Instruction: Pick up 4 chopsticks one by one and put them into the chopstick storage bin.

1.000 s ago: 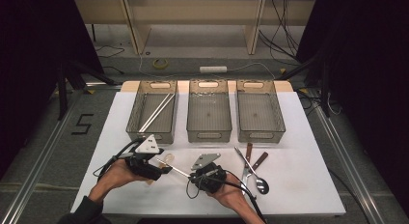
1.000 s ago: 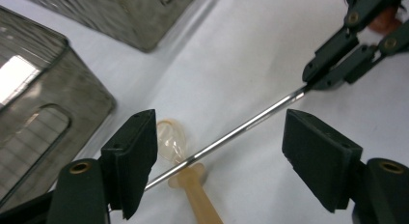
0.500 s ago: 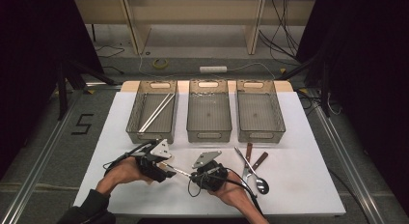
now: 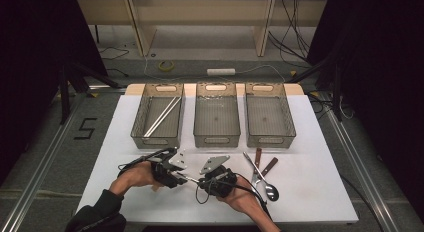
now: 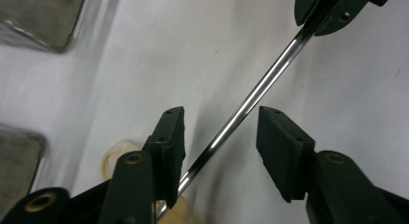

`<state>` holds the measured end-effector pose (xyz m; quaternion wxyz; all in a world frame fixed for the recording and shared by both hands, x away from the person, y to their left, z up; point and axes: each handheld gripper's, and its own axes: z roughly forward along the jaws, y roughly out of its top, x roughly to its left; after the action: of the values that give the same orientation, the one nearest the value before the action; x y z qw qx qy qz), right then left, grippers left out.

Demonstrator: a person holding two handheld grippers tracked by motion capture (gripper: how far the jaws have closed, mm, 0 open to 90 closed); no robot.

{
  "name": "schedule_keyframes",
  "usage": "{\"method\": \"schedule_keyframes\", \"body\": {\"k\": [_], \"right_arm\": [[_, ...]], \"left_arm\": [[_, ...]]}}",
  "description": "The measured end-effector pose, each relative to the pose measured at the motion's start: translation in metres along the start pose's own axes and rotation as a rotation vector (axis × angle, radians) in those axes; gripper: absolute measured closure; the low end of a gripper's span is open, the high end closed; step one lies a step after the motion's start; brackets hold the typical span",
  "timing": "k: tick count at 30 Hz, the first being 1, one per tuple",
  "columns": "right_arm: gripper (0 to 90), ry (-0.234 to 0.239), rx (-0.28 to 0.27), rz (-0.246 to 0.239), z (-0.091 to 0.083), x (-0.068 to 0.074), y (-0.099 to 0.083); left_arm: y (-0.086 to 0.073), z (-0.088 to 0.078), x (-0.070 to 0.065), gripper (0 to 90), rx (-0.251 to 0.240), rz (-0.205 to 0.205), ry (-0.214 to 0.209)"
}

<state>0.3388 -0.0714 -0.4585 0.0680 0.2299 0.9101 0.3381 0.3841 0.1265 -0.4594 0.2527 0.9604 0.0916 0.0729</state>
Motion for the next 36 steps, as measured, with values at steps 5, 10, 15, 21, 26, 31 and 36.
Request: {"method": "schedule_keyframes", "body": {"k": [5,10,15,21,26,31,36], "right_arm": [[85.0,0.004,-0.002,-0.012,-0.001,0.001,0.001],[85.0,0.006,-0.008,-0.012,-0.003,0.0,0.001],[84.5,0.007,-0.02,-0.016,-0.006,-0.003,0.002],[78.2,0.005,-0.073,0.009,-0.02,-0.016,0.001],[64.6,-0.019,-0.12,0.079,-0.03,-0.024,0.002],[48.3,-0.035,-0.207,0.117,-0.04,-0.026,0.004],[40.8,-0.064,-0.276,0.133,-0.054,-0.025,0.006]], "left_arm": [[0.003,0.004,-0.001,59.4,0.015,0.053,-0.01],[0.006,0.004,-0.003,68.8,0.023,0.11,-0.014],[0.011,-0.003,-0.006,73.7,0.03,0.186,0.013],[0.016,-0.012,-0.012,82.6,0.005,0.268,0.021],[0.017,-0.017,-0.013,84.6,0.011,0.264,0.032],[0.013,-0.023,-0.007,84.6,0.04,0.218,0.064],[0.008,-0.024,-0.004,84.6,0.05,0.167,0.077]]}}
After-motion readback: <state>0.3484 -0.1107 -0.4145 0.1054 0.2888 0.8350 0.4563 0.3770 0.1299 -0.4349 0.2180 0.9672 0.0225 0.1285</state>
